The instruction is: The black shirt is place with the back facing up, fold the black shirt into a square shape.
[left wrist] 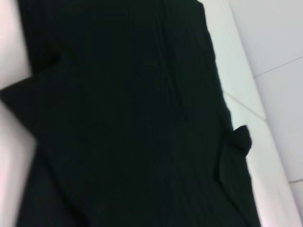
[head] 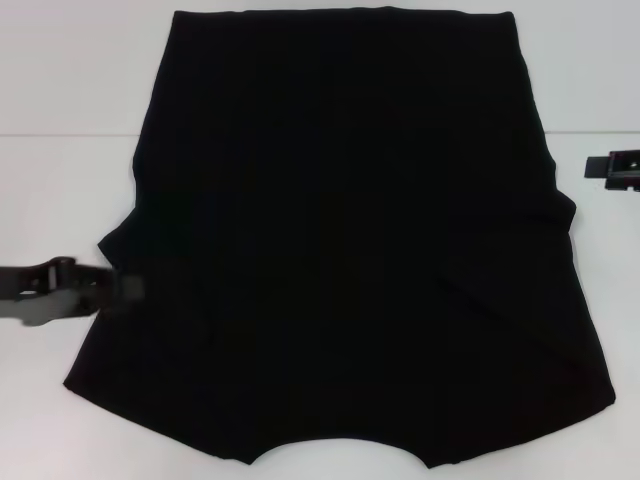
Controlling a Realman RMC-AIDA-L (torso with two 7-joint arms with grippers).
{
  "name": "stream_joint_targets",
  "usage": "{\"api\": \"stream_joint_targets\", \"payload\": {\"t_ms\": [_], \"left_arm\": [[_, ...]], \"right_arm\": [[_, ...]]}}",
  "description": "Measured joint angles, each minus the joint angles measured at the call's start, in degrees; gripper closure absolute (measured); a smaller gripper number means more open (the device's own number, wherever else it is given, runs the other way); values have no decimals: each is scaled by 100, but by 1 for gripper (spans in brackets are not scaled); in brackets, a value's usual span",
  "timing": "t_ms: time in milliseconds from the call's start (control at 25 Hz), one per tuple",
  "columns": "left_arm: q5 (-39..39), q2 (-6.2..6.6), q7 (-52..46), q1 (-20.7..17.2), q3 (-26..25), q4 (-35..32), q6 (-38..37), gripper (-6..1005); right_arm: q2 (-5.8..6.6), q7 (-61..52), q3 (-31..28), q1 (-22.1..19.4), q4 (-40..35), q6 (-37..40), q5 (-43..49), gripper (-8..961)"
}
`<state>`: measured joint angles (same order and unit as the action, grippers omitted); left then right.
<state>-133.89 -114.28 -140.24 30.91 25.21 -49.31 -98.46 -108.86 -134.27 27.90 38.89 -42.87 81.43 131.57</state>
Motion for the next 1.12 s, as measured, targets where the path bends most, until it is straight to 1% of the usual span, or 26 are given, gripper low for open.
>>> {"api": "stream_joint_targets", "payload": {"t_ms": [80,160,240,280,400,560,840,1080,1120], "left_arm": [[-189,48,-27,-77,-95,-286,-275,665],[-583,69,-53,-119,-232,-545,-516,665],[-968,75,-64,-145,-342,-681,-636,665],[-1108,75,-66,-159,-373,-708,-649,665],[-1371,41,-68,-219,-397,-690,-541,665],[-1456,-6,-71,-259,-368,-499,-182,665],[-1465,-33,-72,-261,-252,-178,255,665],[-1468,-46,-202,-267,-262,-165,505,665],[-1469,-46,-216,-269,-256,-165,518,644]], "right_arm": [[175,-327,19,-20,167,213,-86,449],[304,-499,52,11,295,365,-65,449],[384,-563,96,64,385,449,-42,449],[404,-594,129,82,411,463,-37,449],[418,-682,226,129,423,464,-35,449],[414,-696,261,203,432,457,-34,448],[406,-706,317,233,436,452,-35,448],[415,-707,317,224,438,442,-37,448],[418,-704,316,218,438,442,-38,448]]}}
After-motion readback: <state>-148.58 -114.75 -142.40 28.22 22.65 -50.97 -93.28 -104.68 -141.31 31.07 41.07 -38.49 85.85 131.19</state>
